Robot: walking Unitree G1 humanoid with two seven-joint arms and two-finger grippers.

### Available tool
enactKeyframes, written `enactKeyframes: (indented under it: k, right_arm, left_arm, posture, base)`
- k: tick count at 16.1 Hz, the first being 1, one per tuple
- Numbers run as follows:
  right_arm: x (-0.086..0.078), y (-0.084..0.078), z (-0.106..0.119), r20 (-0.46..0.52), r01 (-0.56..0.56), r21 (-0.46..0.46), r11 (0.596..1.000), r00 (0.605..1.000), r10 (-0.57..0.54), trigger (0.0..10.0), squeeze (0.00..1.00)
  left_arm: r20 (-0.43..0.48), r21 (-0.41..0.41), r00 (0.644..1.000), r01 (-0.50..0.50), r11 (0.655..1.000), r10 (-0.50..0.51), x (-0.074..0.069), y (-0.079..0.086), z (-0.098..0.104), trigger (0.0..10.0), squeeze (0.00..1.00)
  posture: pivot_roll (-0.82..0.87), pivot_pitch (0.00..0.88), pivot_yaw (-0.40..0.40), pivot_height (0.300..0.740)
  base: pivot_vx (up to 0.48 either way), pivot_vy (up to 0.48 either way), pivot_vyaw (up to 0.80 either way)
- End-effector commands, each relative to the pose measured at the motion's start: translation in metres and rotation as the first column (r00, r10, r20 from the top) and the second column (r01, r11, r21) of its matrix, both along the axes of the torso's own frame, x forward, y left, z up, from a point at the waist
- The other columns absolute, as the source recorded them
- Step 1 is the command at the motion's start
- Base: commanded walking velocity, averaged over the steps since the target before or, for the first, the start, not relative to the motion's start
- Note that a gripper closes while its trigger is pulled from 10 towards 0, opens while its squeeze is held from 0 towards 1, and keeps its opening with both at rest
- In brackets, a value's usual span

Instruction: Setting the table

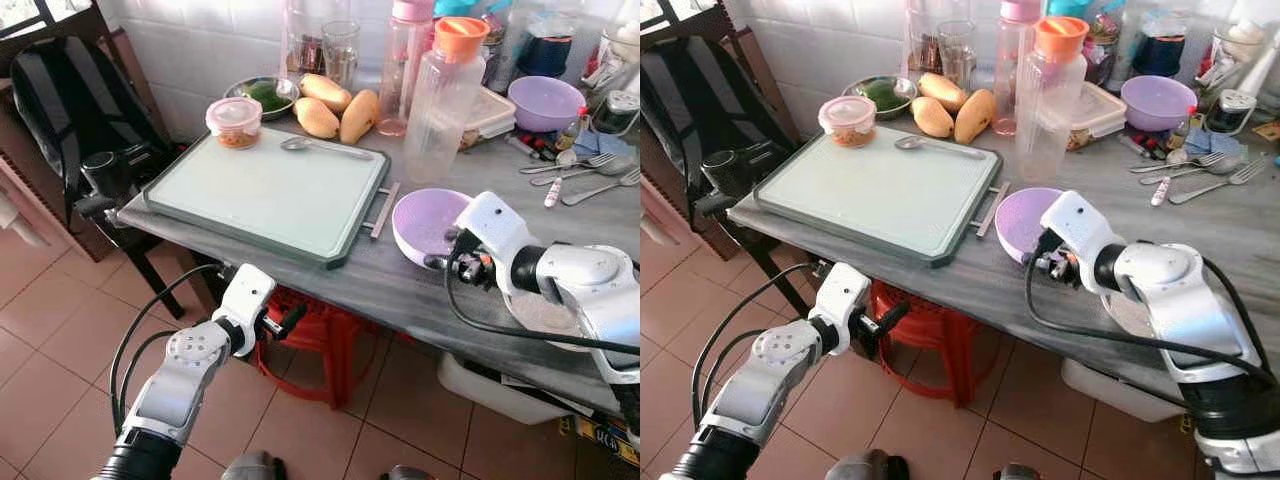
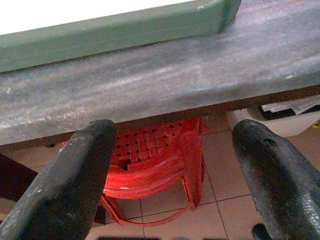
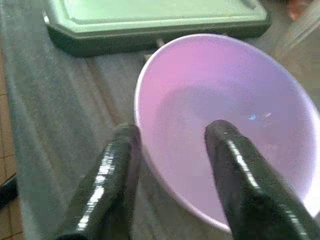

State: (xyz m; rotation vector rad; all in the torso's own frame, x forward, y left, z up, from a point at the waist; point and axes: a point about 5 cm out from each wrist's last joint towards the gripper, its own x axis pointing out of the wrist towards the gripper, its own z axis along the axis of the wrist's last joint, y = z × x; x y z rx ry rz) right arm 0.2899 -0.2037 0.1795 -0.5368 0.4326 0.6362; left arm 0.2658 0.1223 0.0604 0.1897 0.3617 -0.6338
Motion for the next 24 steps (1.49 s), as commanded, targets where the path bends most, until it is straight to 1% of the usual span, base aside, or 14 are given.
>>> enactKeyframes:
  k: [1,2,4,6,7,8,10,12,15,17,18,19,20,24]
  right_arm:
    - [0.007,0.003,0.01,0.072,0.019,0.013,1.0,0.997,-0.019,10.0,1.0]
    - [0.009,0.004,0.012,0.095,0.035,0.021,0.999,0.995,-0.037,10.0,1.0]
    - [0.02,0.006,0.024,0.232,0.124,0.072,0.99,0.963,-0.138,10.0,1.0]
    - [0.028,0.0,0.035,0.394,0.254,0.097,0.962,0.878,-0.271,10.0,1.0]
    - [0.028,-0.002,0.036,0.419,0.287,0.113,0.951,0.855,-0.308,10.0,1.0]
    - [0.026,-0.007,0.043,0.535,0.368,0.122,0.922,0.758,-0.374,10.0,1.0]
    - [0.013,-0.019,0.039,0.605,0.51,0.177,0.842,0.618,-0.502,10.0,1.0]
    - [-0.004,-0.026,0.021,0.559,0.621,0.241,0.745,0.539,-0.63,10.0,1.0]
    - [-0.032,-0.03,-0.011,0.478,0.719,0.28,0.636,0.47,-0.742,10.0,1.0]
    - [-0.039,-0.03,-0.018,0.475,0.731,0.283,0.621,0.455,-0.753,10.0,1.0]
    - [-0.046,-0.035,-0.024,0.428,0.764,0.317,0.562,0.414,-0.804,10.0,1.0]
    - [-0.048,-0.036,-0.026,0.404,0.774,0.329,0.542,0.403,-0.821,10.0,1.0]
    - [-0.05,-0.036,-0.031,0.367,0.784,0.333,0.524,0.404,-0.838,10.0,1.0]
    - [-0.052,-0.037,-0.045,0.292,0.801,0.318,0.508,0.427,-0.856,10.0,0.95]
  left_arm:
    - [0.014,0.016,1.0,-0.003,1.0,0.003,0.002,0.003,0.003,10.0,0.0]
    - [0.017,0.013,1.0,-0.009,1.0,0.009,0.003,0.003,0.003,10.0,0.0]
    - [0.035,0.001,0.999,-0.035,0.999,0.035,0.005,0.005,0.005,10.0,0.0]
    - [0.043,-0.009,0.998,-0.047,0.999,0.047,0.005,0.005,0.006,10.0,0.0]
    - [0.045,-0.012,0.998,-0.05,0.999,0.05,0.004,0.005,0.006,10.0,0.0]
    - [0.047,-0.017,0.998,-0.049,0.999,0.05,0.003,0.004,0.006,10.0,0.0]
    - [0.095,-0.051,0.991,-0.093,0.994,0.097,0.005,0.004,0.011,10.0,0.0]
    - [0.088,-0.098,0.986,-0.133,0.986,0.142,0.007,0.002,0.017,10.0,0.0]
    - [0.055,-0.14,0.979,-0.185,0.973,0.194,0.004,0.006,0.021,10.0,0.0]
    - [0.064,-0.168,0.982,-0.163,0.972,0.176,0.002,0.008,0.023,10.0,0.0]
    - [0.081,-0.206,0.984,-0.139,0.969,0.158,0.0,0.007,0.028,10.0,0.0]
    - [0.082,-0.215,0.984,-0.135,0.967,0.156,-0.001,0.007,0.029,10.0,0.0]
    - [0.081,-0.217,0.985,-0.133,0.967,0.154,-0.001,0.007,0.031,10.0,0.0]
    - [0.072,-0.188,0.989,-0.114,0.975,0.13,-0.006,0.006,0.03,10.0,0.0]
  posture:
    - [-0.03,0.0,0.056,0.74]
    - [-0.03,0.0,0.056,0.74]
    - [-0.02,0.0,0.048,0.74]
    - [-0.03,0.0,0.045,0.74]
    - [-0.03,0.0,0.045,0.74]
    - [-0.03,0.0,0.043,0.74]
    - [-0.04,0.0,0.043,0.74]
    - [-0.03,0.0,0.043,0.74]
    - [-0.03,0.0,0.049,0.74]
    - [-0.04,0.0,0.05,0.74]
    - [-0.04,0.0,0.05,0.74]
    - [-0.04,0.0,0.05,0.74]
    - [-0.04,0.0,0.05,0.74]
    - [-0.03,0.0,0.051,0.74]
  base:
    - [0.0,0.0,0.0]
    - [0.0,0.0,0.0]
    - [0.0,0.0,0.0]
    - [0.0,0.0,0.0]
    - [0.0,0.0,0.0]
    - [0.0,0.0,0.0]
    - [0.0,0.0,0.0]
    - [0.0,0.0,0.0]
    - [0.0,0.0,0.0]
    - [0.0,0.0,0.0]
    - [0.0,0.0,0.0]
    - [0.0,0.0,0.0]
    - [0.0,0.0,-0.58]
    - [0.0,0.0,-0.67]
